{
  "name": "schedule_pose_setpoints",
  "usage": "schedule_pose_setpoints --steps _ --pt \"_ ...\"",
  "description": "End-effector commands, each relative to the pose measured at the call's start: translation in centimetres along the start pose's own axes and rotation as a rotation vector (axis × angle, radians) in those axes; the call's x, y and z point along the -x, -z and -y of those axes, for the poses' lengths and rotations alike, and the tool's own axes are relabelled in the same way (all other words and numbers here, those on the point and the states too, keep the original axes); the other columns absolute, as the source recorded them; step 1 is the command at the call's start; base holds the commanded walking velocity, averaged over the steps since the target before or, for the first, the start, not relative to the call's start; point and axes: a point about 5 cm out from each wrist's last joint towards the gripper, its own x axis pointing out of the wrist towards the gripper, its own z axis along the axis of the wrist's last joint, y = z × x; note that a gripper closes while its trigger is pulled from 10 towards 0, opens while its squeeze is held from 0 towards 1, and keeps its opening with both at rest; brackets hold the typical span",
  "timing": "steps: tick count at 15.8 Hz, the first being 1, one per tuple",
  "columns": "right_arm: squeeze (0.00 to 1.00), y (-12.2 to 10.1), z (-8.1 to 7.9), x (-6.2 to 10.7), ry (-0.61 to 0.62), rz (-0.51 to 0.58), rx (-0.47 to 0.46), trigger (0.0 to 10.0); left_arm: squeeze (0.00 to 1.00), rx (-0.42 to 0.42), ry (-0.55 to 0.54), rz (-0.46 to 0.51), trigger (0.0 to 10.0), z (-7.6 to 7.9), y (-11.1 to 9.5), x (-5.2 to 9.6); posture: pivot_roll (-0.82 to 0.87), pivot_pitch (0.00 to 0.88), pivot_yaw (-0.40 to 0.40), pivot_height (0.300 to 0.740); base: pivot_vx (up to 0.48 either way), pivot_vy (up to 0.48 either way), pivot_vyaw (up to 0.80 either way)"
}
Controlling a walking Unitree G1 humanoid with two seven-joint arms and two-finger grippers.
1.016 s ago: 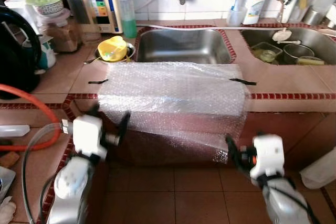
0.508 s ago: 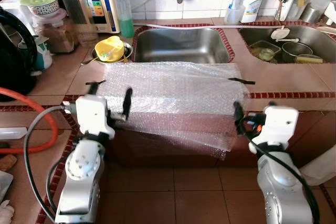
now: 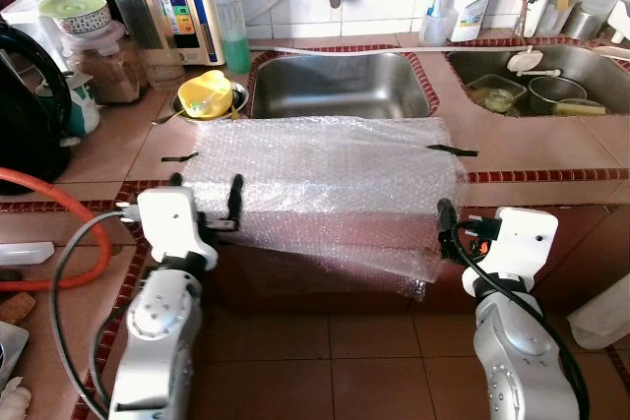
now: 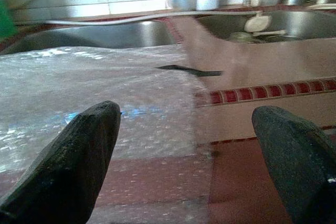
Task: Kitchen organization
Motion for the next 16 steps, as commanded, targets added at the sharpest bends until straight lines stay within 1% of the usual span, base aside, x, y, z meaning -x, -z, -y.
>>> schedule_pose_setpoints --steps 1,2,3,4,5,6,7,8,9,10,14,15,16 --pt "1.00 -1.1 -0.8 -0.1 -0.026 0.030 0.037 10.0 1.00 -0.008 -0.003 0.042 10.0 -0.2 -0.9 -0.3 0.02 0.031 0.070 0.740 0.000 0.000 0.00" --pt "1.00 -1.6 -0.8 -0.4 0.007 0.059 0.105 10.0 1.00 -0.018 -0.009 0.060 10.0 -0.3 -1.1 -0.3 0.02 0.031 0.068 0.740 0.000 0.000 0.00" --pt "1.00 -1.9 -0.9 -0.3 0.016 0.073 0.119 10.0 1.00 -0.020 -0.014 0.073 10.0 -0.4 -1.3 -0.3 0.03 0.032 0.068 0.740 0.000 0.000 0.00" --pt "1.00 -1.9 -1.2 -0.1 -0.010 0.067 0.062 10.0 1.00 -0.011 -0.020 0.066 10.0 -0.6 -1.2 -0.1 0.02 0.033 0.068 0.740 0.000 0.000 0.00" --pt "1.00 -1.7 -1.3 0.1 -0.044 0.055 0.030 10.0 1.00 -0.019 -0.027 0.059 10.0 -0.7 -1.0 -0.1 0.02 0.033 0.068 0.740 0.000 0.000 0.00" --pt "1.00 -1.6 -1.3 0.2 -0.042 0.053 0.023 10.0 1.00 -0.029 -0.028 0.054 10.0 -0.7 -0.9 -0.1 0.03 0.032 0.068 0.740 0.000 0.000 0.00" --pt "0.00 -1.8 -1.2 0.3 -0.038 0.081 -0.009 10.0 0.48 -0.036 -0.017 0.050 8.5 -0.8 -0.8 0.0 0.02 0.034 0.073 0.740 0.000 0.000 0.00" --pt "0.00 -2.0 -1.0 0.3 -0.025 0.103 -0.016 0.0 0.00 -0.008 -0.013 0.048 0.0 -0.9 -0.6 0.1 0.02 0.036 0.074 0.740 0.000 0.000 0.00" --pt "0.00 -2.0 -1.0 0.4 -0.025 0.101 -0.028 0.0 0.00 -0.018 -0.014 0.041 0.0 -1.0 -0.5 0.0 0.02 0.036 0.075 0.740 0.000 0.000 0.00" --pt "0.00 -2.0 -1.0 0.5 -0.028 0.099 -0.021 0.0 0.00 -0.022 -0.014 0.043 0.0 -1.1 -0.5 0.0 0.02 0.036 0.075 0.740 0.000 0.000 0.00" --pt "0.00 -1.6 -1.4 0.3 -0.059 0.097 -0.010 0.0 0.00 -0.012 -0.001 0.044 0.0 -0.9 -0.3 -0.2 0.02 0.018 0.077 0.740 0.000 0.000 0.00" --pt "0.00 -1.5 -1.4 0.2 -0.062 0.095 0.004 0.0 0.00 -0.029 -0.010 0.020 0.0 -0.9 0.1 -0.2 0.03 0.011 0.076 0.740 0.000 0.000 0.00" --pt "0.00 -1.5 -1.3 0.1 -0.054 0.096 0.023 0.0 0.00 -0.027 -0.021 0.000 7.4 -0.9 0.3 -0.3 0.03 0.011 0.076 0.740 0.000 0.000 0.00"
